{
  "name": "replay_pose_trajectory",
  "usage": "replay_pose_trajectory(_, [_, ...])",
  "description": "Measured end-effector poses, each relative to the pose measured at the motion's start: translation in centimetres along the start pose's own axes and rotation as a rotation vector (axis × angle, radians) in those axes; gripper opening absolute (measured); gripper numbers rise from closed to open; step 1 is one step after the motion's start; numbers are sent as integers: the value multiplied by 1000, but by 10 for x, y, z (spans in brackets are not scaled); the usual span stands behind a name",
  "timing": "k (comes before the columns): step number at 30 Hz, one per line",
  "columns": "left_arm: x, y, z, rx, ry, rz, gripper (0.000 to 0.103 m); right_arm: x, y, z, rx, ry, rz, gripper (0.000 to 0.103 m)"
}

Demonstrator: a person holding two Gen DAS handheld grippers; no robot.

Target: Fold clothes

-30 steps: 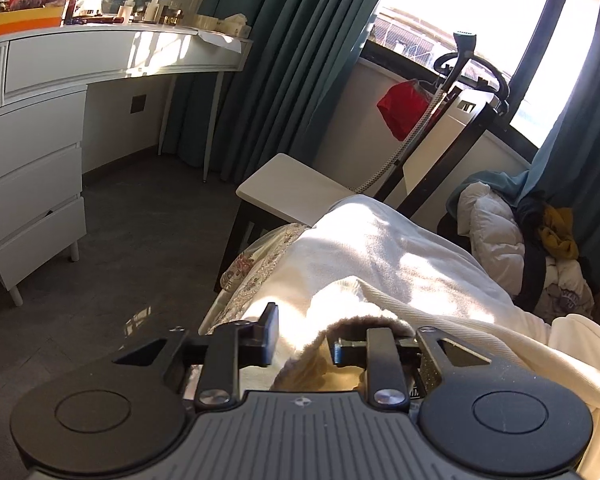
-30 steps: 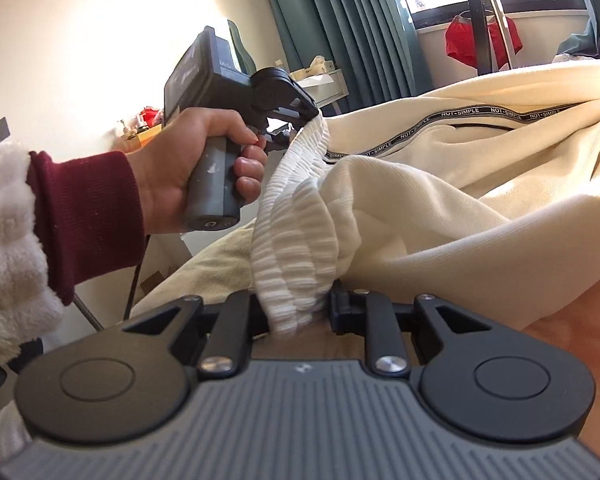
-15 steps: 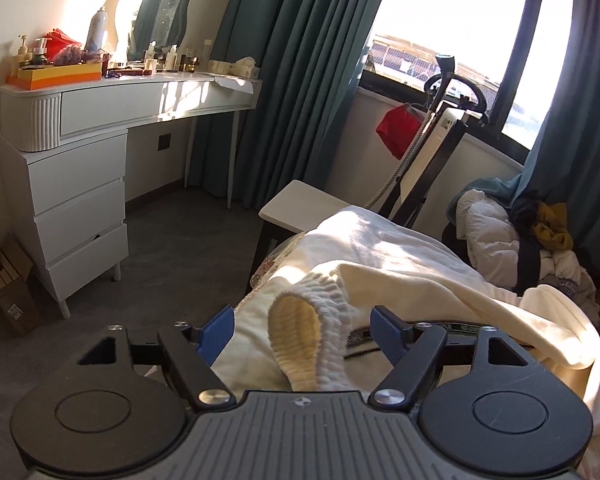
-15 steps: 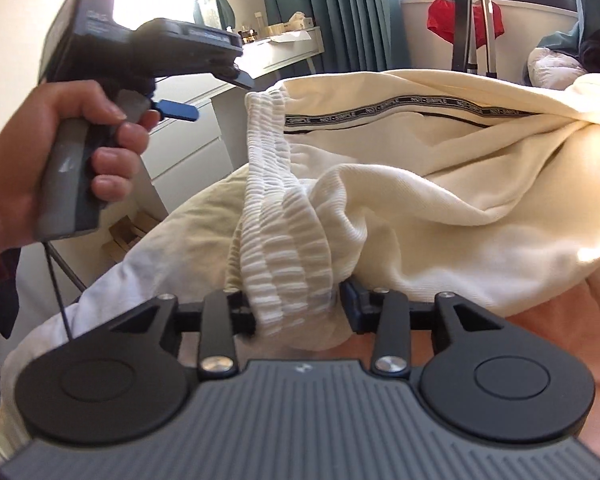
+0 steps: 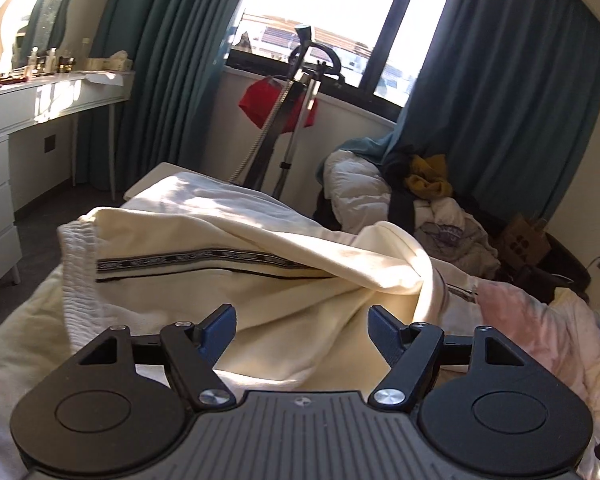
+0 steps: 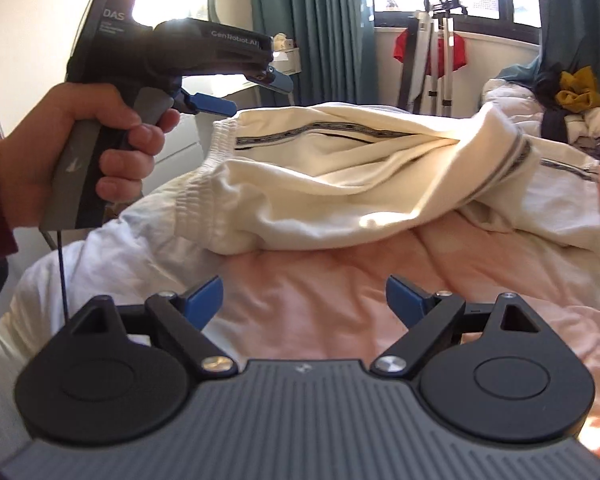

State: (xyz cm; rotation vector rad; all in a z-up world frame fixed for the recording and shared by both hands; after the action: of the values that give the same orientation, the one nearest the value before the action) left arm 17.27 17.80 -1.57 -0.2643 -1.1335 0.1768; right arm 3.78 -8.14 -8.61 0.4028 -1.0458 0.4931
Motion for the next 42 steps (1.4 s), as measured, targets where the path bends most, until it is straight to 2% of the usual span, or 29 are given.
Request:
replay_pose_trajectory(4, [-21,-56,-43,-72,57,-17,72,-10,-56,41,-104,-35,-63,90])
replay_pose_trajectory(7, [-35,-89,-80,-87,93,-76,68,-21,-99,57,-157,-79,-197,90])
replay_pose_trajectory(10, [-45,-113,-120,-82,112,-118,67,-29,-132,55,-180,-87,-335,90])
replay_pose_trajectory(11, [-48,-119,-133,-78,115,-129,63,-31,-141,51,-171,-89,-364,90])
replay_pose_trajectory(13, [-52,-127,-164,-90,145,-121,43,-34,-155,39,-167,-84,-394,90])
replay_pose_trajectory(15, [-56,-130,-187,-83,156,-106,36,-41,-168,27,-171,-78,-413,90])
replay_pose_trajectory(17, [-58,-134,-200,-77,157,-112,10,-49,-181,16,-177,-72,-433,90])
replay_pose_trajectory(19, [-58,-138,-206,-78,151,-130,4,-56,-193,5,-177,-65,-457,90])
replay_pose_trajectory(24, [-53,-156,-158,-148,83,-194,2,-59,-204,-13,-173,-62,-494,90])
replay_pose_trajectory(26, [-54,-162,-122,-178,51,-197,2,-56,-204,-13,-173,-81,-494,90])
replay_pose_trajectory(32, [-74,-153,-26,-222,16,-154,2,-45,-194,14,-179,-148,-472,90])
replay_pose_trajectory(37, [-108,-139,25,-203,61,-115,2,-35,-175,44,-184,-213,-429,90])
replay_pose_trajectory(39, [-116,-131,33,-159,134,-72,2,-32,-168,52,-154,-232,-441,89])
replay_pose_trajectory(40, [-120,-124,36,-149,171,2,2,-30,-165,55,-134,-243,-454,85])
replay_pose_trajectory(42, [-125,-112,39,-130,187,36,2,-28,-163,59,-102,-257,-508,82])
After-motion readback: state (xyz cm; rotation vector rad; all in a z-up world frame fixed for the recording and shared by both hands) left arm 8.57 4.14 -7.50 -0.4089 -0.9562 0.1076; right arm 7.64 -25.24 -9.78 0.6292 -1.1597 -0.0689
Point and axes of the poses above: each gripper's, at about its wrist camera, not at the fingertips, and z roughly against the way its jaws point, y to its left, x to its top, the point moved 5 cm from there along -z, roughly the way its jaws point, and after that the axes turned 7 degrees about -y, right-handed, at the moved point
